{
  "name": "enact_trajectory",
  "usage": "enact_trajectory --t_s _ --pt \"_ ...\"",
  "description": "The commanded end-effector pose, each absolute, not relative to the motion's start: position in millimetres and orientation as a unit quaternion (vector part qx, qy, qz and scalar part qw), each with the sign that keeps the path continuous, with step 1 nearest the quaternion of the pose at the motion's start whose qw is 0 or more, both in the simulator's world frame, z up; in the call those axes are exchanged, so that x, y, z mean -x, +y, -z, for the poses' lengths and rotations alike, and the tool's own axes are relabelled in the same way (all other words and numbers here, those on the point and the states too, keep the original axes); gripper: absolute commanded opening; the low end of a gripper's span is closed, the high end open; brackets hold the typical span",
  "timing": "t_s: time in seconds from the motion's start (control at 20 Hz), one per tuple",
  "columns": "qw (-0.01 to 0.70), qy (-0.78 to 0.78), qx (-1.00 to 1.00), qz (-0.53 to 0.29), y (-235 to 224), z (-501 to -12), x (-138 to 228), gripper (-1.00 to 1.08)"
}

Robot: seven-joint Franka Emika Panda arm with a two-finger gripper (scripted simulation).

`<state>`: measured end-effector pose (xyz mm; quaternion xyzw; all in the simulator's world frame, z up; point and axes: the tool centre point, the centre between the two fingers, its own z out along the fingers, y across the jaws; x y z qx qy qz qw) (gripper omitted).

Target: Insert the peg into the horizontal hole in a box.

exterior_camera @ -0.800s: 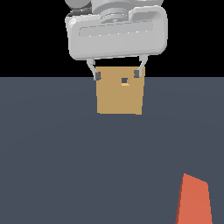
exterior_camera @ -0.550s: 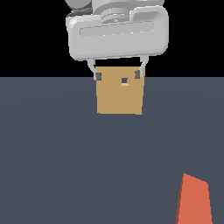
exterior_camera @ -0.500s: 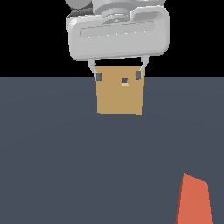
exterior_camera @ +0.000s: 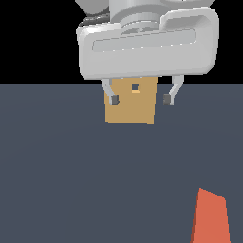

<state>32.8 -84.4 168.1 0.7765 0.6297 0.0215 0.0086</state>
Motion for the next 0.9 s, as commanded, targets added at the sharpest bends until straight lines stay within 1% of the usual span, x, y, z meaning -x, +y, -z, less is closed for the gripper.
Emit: enact_trajectory --t_s 0.0,0.25,0.5,0.85 --pt "0.008 0.611 -0.791 -0.018 -109 -155 -38 1.0" --pt "0.006 0.563 -0.827 -0.012 -170 -125 -48 1.0" --pt "0.003 0.517 -0.856 -0.006 -226 -98 -50 1.0" --pt "0.001 0.476 -0.88 -0.002 -275 -74 -47 1.0"
